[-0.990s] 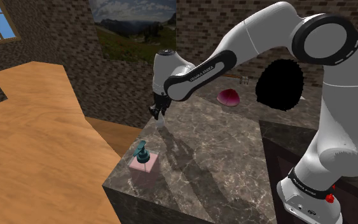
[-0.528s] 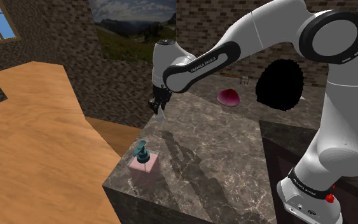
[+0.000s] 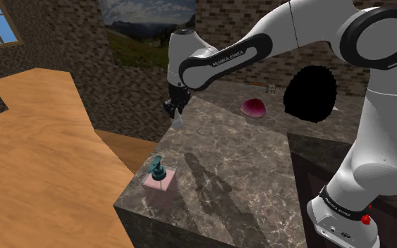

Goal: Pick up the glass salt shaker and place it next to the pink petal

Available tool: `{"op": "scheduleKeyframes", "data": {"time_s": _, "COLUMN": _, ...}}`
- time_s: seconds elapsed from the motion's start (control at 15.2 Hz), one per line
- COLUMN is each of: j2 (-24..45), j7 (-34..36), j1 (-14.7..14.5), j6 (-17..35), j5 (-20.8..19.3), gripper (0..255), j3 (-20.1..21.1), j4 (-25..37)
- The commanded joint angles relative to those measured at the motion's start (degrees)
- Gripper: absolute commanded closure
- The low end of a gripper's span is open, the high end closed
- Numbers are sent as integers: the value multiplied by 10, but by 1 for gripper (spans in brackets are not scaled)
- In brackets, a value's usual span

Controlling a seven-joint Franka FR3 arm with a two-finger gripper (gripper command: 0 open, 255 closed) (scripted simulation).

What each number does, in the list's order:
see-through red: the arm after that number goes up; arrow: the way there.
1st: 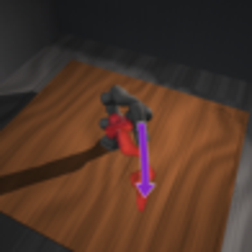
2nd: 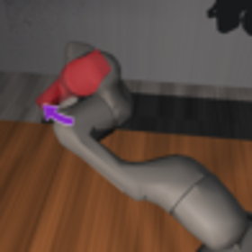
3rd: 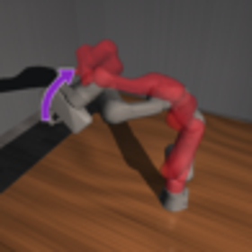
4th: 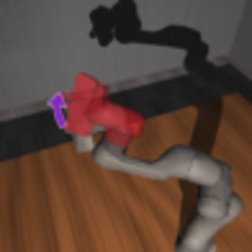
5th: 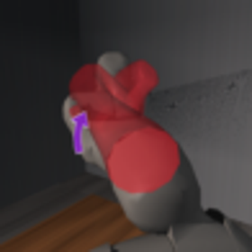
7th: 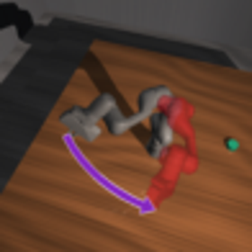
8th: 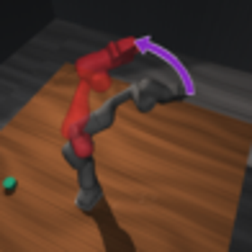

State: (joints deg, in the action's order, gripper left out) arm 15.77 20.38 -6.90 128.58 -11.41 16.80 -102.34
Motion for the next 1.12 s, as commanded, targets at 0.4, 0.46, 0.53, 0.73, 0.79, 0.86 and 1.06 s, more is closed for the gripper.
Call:
{"op": "scheduleKeyframes", "data": {"time_s": 0.4, "j2": -19, "j7": -11, "j1": 1, "j6": -56, "j5": 12, "gripper": 255, "j3": 4, "j4": 38}}
{"op": "scheduleKeyframes", "data": {"time_s": 0.46, "j2": -21, "j7": -12, "j1": 1, "j6": -63, "j5": 13, "gripper": 255, "j3": 4, "j4": 44}}
{"op": "scheduleKeyframes", "data": {"time_s": 0.53, "j2": -22, "j7": -13, "j1": 1, "j6": -70, "j5": 14, "gripper": 255, "j3": 5, "j4": 49}}
{"op": "scheduleKeyframes", "data": {"time_s": 0.73, "j2": -26, "j7": -17, "j1": 1, "j6": -91, "j5": 17, "gripper": 255, "j3": 6, "j4": 67}}
{"op": "scheduleKeyframes", "data": {"time_s": 0.79, "j2": -27, "j7": -18, "j1": 1, "j6": -99, "j5": 18, "gripper": 255, "j3": 6, "j4": 74}}
{"op": "scheduleKeyframes", "data": {"time_s": 0.86, "j2": -28, "j7": -19, "j1": 1, "j6": -106, "j5": 19, "gripper": 255, "j3": 6, "j4": 80}}
{"op": "scheduleKeyframes", "data": {"time_s": 1.06, "j2": -30, "j7": -21, "j1": 1, "j6": -122, "j5": 21, "gripper": 255, "j3": 7, "j4": 95}}
